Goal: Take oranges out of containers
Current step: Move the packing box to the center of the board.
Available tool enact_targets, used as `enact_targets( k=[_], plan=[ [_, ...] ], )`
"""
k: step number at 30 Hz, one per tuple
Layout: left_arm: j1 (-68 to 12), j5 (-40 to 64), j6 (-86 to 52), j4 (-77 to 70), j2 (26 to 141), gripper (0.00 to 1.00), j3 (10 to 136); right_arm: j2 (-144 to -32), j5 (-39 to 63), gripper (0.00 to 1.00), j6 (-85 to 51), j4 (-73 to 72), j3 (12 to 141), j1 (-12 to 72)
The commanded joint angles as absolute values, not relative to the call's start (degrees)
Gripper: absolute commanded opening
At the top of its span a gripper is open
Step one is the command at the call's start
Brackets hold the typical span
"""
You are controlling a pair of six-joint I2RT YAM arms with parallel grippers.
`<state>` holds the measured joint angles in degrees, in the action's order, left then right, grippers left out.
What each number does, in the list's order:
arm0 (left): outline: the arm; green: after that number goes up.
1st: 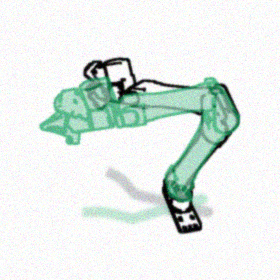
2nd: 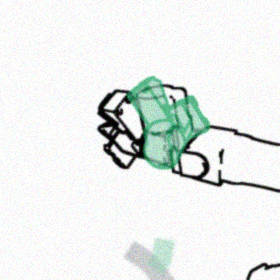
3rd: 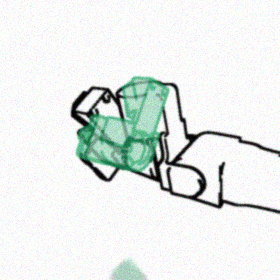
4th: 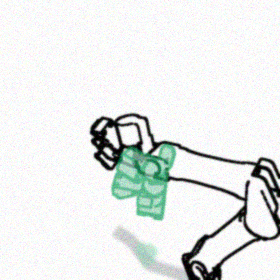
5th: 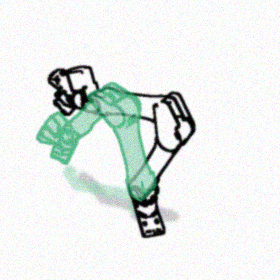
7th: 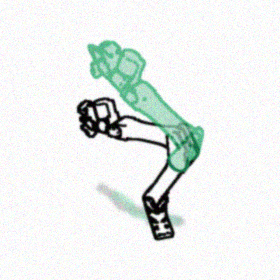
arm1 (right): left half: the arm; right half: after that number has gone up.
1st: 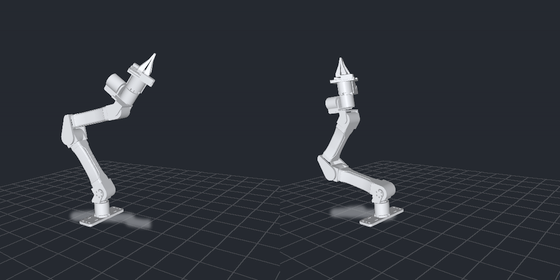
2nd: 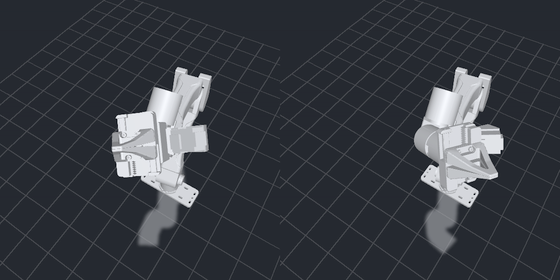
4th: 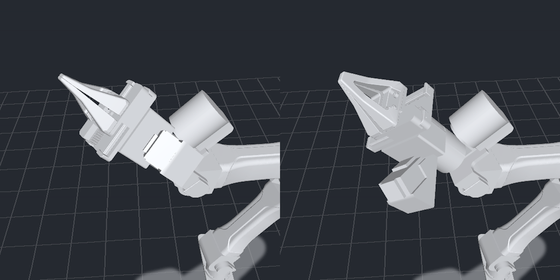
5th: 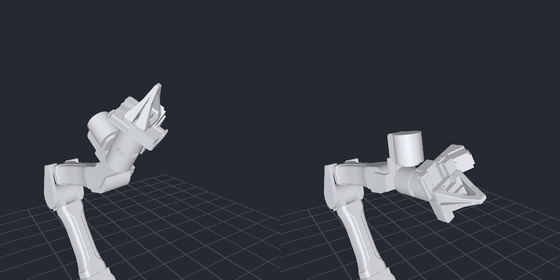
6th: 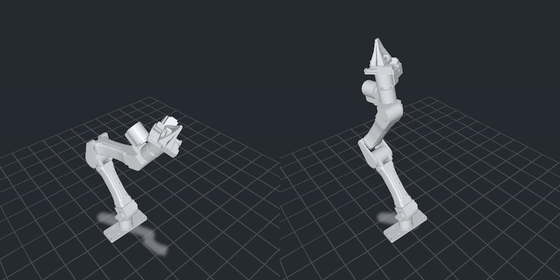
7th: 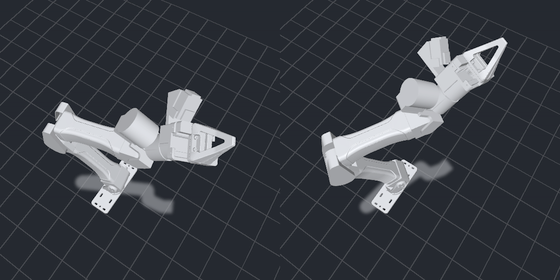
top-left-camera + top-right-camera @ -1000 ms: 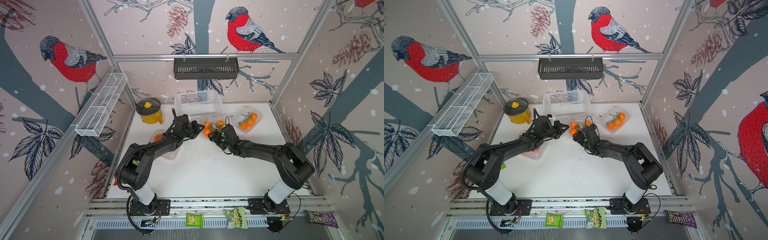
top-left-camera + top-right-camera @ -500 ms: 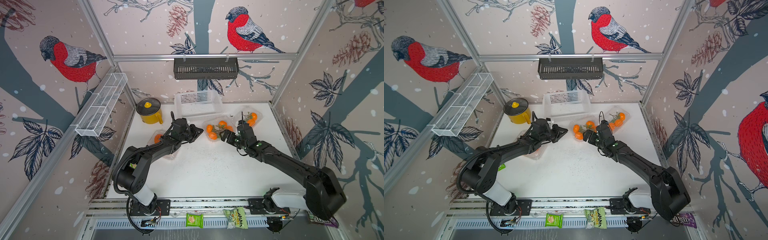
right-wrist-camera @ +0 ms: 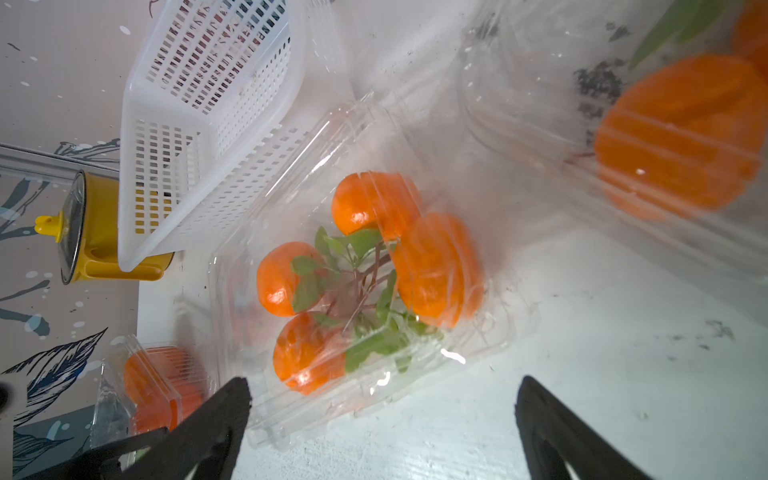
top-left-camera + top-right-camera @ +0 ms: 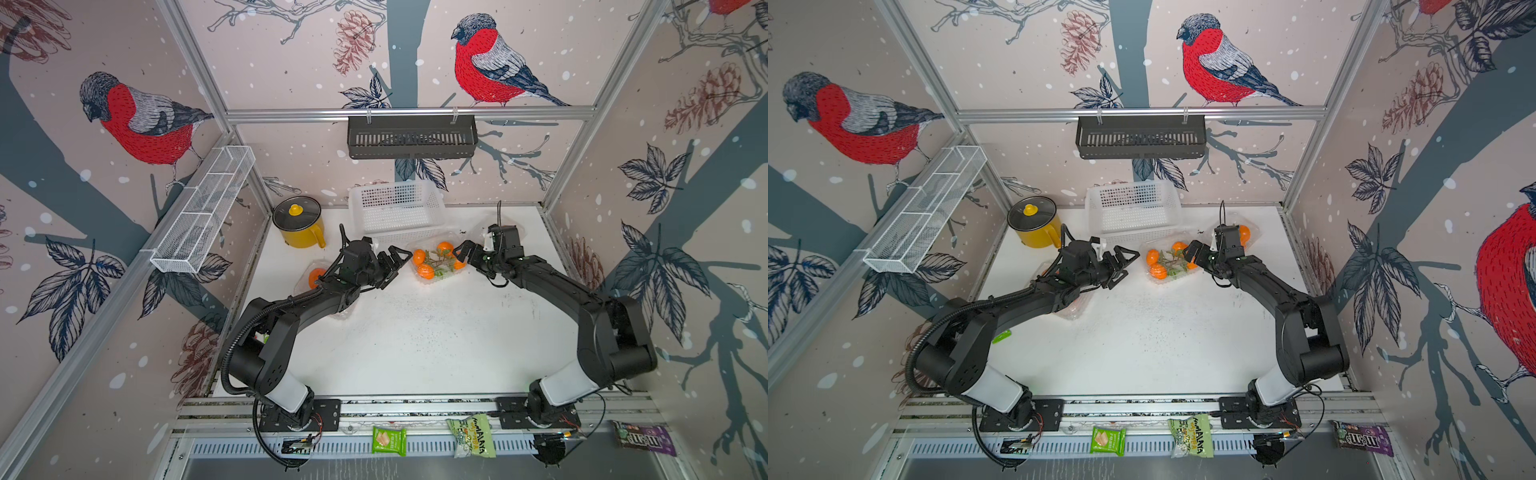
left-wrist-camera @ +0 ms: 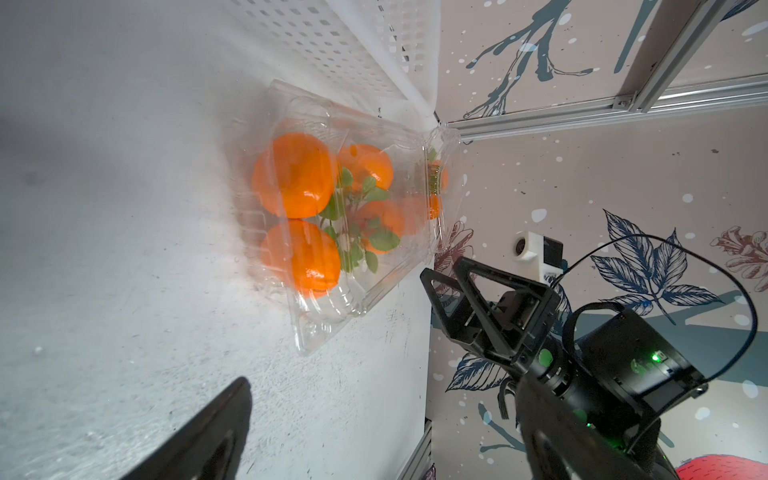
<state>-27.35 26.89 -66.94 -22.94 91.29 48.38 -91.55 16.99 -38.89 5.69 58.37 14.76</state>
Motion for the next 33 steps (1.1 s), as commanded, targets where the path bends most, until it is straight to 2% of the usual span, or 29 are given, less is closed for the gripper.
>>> enact_targets(
  k=[1,6,12,16,26,33],
  plan=[
    [-26.7,27.5,-63.9,-24.2,94.7,0.98,50.9,-94.0,17.7,1.0,-36.2,6.4,60.7,13.3],
    [-25.8,27.4,-61.6,-24.2,101.8,0.98,56.8,-98.5,15.0,1.0,-33.0,9.3,65.7,11.5],
    [-25.8,26.5,-59.1,-21.8,110.4,0.98,67.1,-107.5,15.1,1.0,-27.8,14.1,75.8,13.1],
    [-26.0,27.4,-59.0,-20.3,114.8,0.98,71.3,-111.0,14.9,1.0,-26.9,14.8,78.1,14.4],
    [-28.1,28.6,-59.9,-20.5,116.6,0.98,72.0,-108.2,16.3,1.0,-26.7,14.1,75.2,18.8],
    [-28.2,28.4,-59.9,-17.9,109.7,0.98,64.7,-100.7,13.8,1.0,-29.6,13.9,67.0,23.2]
  ],
)
